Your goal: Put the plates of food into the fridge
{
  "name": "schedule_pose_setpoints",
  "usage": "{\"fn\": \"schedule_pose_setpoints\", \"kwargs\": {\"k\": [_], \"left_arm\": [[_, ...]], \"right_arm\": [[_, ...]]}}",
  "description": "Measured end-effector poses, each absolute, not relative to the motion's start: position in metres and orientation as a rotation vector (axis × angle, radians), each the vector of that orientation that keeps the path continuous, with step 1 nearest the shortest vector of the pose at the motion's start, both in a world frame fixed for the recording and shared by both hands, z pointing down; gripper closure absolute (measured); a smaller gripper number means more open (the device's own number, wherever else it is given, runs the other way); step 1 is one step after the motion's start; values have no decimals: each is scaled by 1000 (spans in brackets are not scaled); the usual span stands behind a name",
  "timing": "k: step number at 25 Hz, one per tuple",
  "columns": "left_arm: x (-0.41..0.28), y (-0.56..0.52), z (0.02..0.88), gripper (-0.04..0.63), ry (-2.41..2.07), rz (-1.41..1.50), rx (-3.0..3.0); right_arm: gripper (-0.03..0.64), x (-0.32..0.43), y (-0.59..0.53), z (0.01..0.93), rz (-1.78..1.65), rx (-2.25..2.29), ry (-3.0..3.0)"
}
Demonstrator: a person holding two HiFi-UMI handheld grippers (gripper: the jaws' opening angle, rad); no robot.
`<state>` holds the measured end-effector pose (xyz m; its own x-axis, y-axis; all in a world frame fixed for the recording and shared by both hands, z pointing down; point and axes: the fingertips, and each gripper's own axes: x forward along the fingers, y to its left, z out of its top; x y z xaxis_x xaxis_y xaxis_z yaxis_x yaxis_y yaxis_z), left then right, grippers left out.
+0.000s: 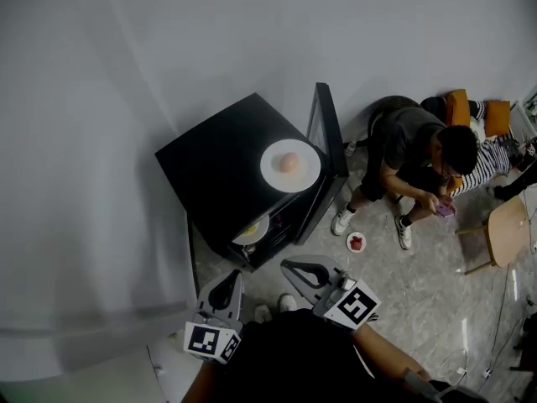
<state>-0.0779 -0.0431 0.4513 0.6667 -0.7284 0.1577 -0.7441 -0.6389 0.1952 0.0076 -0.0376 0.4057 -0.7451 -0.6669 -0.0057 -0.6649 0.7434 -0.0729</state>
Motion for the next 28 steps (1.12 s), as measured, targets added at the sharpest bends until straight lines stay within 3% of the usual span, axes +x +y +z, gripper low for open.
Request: {"fn": "schedule_pose_setpoints", "kwargs": {"k": [12, 22, 23, 25, 28], "left_arm": [[-87, -44, 459, 571, -1228, 177, 2627], [-92, -49, 462, 572, -1252, 207, 2581], [-92, -49, 462, 572, -1252, 211, 2580], [-93, -52, 462, 571, -1253, 213, 2578], [-94, -55, 463, 572, -1260, 211, 2578]], "right_arm": [[591, 93, -118, 436, -670, -1233, 2479], [586, 112, -151, 445, -981, -1044, 2130], [567, 113, -155, 445, -997, -1032, 2109], [465, 114, -162, 446, -1024, -1010, 2082], [463, 116, -170, 450, -1055, -1005, 2043]]}}
